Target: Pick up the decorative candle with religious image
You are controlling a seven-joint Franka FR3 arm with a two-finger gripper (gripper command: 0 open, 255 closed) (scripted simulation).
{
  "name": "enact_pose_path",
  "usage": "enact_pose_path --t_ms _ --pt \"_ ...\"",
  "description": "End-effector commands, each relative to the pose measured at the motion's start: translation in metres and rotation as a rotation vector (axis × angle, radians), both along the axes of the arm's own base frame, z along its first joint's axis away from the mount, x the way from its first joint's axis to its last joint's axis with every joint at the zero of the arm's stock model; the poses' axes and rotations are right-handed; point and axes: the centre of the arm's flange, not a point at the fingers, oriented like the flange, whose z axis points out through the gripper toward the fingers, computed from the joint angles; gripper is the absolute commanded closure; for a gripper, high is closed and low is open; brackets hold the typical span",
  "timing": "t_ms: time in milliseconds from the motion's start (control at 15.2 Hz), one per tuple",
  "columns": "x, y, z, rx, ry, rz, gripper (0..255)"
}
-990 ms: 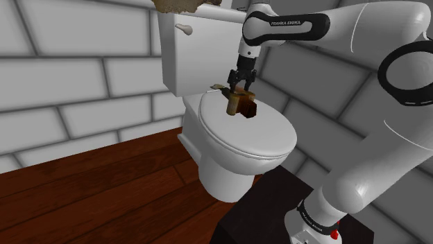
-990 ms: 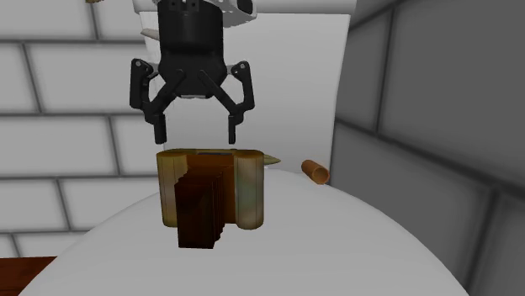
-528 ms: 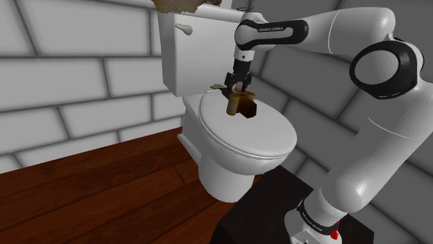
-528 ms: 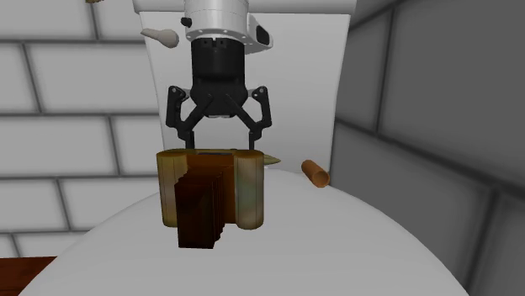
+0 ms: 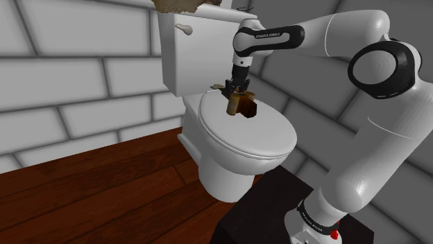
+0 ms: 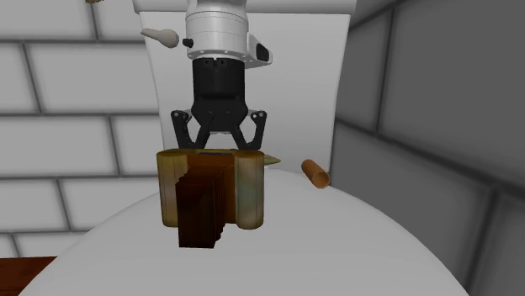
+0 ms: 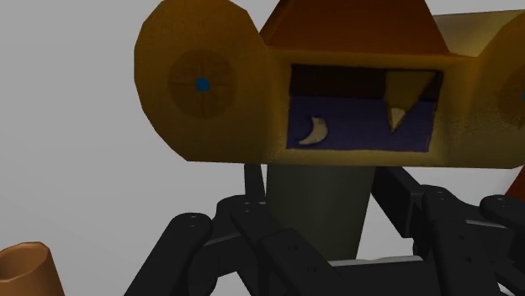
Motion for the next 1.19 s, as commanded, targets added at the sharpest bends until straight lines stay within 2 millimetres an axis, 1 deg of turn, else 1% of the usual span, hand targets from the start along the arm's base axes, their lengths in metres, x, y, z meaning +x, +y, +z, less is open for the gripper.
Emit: enact_pose_path --t_ms 0,396,1122 --pt "0.0 -0.001 -0.001 0.0 0.001 -0.001 255" --pt "0.0 0.0 0.0 0.0 0.001 -0.001 255" --pt "0.0 0.0 0.058 0.0 0.001 -0.001 255"
